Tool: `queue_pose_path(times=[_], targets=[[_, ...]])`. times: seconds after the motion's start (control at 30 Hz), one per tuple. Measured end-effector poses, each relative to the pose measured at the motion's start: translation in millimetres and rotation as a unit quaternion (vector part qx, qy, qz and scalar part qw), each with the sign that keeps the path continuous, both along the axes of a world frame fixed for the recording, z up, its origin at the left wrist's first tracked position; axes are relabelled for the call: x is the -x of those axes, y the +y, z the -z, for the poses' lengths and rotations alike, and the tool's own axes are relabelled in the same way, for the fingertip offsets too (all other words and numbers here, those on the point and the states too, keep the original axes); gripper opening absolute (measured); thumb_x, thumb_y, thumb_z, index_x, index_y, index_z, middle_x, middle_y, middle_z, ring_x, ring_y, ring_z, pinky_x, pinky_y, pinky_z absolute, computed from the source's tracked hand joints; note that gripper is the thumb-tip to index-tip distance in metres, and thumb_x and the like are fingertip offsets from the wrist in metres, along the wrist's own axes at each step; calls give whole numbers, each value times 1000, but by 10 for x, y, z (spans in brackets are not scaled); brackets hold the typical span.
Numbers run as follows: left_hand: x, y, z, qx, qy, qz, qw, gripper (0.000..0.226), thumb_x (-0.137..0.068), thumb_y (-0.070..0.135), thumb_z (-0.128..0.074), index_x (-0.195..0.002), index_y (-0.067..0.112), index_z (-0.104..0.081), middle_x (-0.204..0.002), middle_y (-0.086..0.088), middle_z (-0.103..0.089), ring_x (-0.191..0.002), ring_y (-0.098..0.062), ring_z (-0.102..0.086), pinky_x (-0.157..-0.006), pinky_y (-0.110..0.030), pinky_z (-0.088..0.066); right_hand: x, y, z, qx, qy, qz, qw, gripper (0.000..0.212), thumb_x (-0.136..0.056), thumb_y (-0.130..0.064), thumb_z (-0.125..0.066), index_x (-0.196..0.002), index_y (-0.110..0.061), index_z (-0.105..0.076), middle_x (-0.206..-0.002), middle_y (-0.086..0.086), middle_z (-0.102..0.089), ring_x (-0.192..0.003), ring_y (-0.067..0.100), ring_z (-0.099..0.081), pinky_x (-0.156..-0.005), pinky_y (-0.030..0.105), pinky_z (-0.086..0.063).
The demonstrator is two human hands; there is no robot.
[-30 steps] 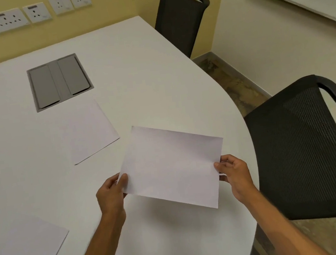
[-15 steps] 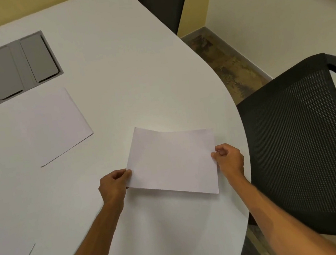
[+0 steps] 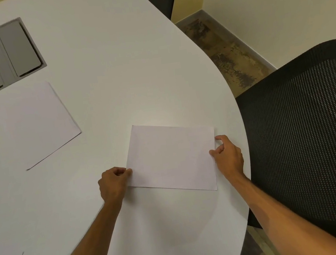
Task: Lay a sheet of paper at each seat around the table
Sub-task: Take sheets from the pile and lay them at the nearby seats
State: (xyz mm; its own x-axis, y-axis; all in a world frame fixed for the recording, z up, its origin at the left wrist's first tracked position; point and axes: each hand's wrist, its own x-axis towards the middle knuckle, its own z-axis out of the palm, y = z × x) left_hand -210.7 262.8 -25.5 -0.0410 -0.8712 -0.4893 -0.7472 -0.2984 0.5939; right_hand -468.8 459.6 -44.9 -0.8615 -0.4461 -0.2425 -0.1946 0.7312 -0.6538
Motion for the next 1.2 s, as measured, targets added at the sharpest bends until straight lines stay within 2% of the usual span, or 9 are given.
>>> queue_pose_path(times=[0.17, 0.33, 0.43, 0.5, 0.57, 0.6, 0.7, 0.8, 1.2], targets=[[11, -25, 7, 27, -50, 47, 997, 17, -80, 33, -75, -92, 22, -72, -81, 8, -69, -86, -22, -66, -75, -34, -50, 10, 11, 35, -10, 5, -21, 1000, 47, -90, -14, -72, -133, -17, -56, -81, 2, -62, -75, 17, -60, -75, 34, -51], [23, -32, -2, 82, -115, 122, 982, 40, -83, 42, -73, -113, 18, -65, -103, -1, -69, -95, -24, -63, -83, -40, -51, 1, 26, 38, -16, 22, -23, 999, 51, -90, -23, -71, -137, -16, -51, -86, 0, -59, -77, 15, -58, -71, 29, -45], [46, 24, -21, 175, -138, 215, 951, 49, -85, 43, -73, -123, 14, -63, -117, -7, -65, -110, -30, -59, -90, -44, -49, -39, 73, 30, -32, 93, -72, 993, 59, -89, -31, -70, -142, -17, -47, -114, 3, -56, -104, 21, -56, -78, 31, -45], [78, 48, -23, 194, -130, 275, 933, 56, -85, 44, -73, -131, 14, -60, -132, -9, -60, -122, -31, -53, -99, -45, -45, -38, 110, 55, -55, 120, -128, 983, 68, -88, -36, -69, -148, -20, -41, -139, 6, -48, -125, 23, -47, -96, 39, -45], [111, 62, -8, 181, -140, 333, 915, 68, -86, 49, -70, -143, 16, -52, -150, -9, -48, -139, -29, -41, -111, -45, -36, -19, 135, 83, -85, 112, -198, 970, 76, -90, -42, -65, -155, -26, -29, -159, 5, -30, -145, 24, -29, -116, 44, -29], [121, 71, 9, 175, -153, 359, 904, 73, -87, 53, -67, -148, 18, -46, -157, -9, -40, -146, -28, -34, -116, -44, -31, -7, 145, 99, -96, 107, -232, 962, 79, -92, -45, -63, -157, -28, -23, -165, 3, -20, -151, 24, -19, -120, 45, -21], [137, 102, 73, 167, -184, 408, 879, 79, -89, 60, -59, -154, 22, -35, -165, -7, -25, -153, -25, -20, -123, -41, -16, 19, 154, 136, -108, 116, -290, 944, 81, -93, -50, -57, -159, -32, -12, -168, -1, -6, -154, 21, -6, -122, 46, -13], [138, 124, 111, 160, -197, 419, 871, 78, -90, 62, -56, -154, 23, -35, -165, -6, -25, -153, -24, -19, -125, -42, -11, 34, 152, 158, -133, 135, -311, 931, 79, -94, -51, -54, -159, -32, -12, -168, 0, -4, -155, 22, -4, -121, 44, -11], [148, 168, 122, 161, -206, 412, 873, 77, -90, 63, -56, -153, 23, -36, -165, -5, -25, -152, -24, -22, -123, -42, -14, 70, 157, 200, -165, 147, -322, 921, 74, -95, -55, -50, -157, -27, -21, -168, 2, -7, -155, 22, -4, -121, 43, -10]])
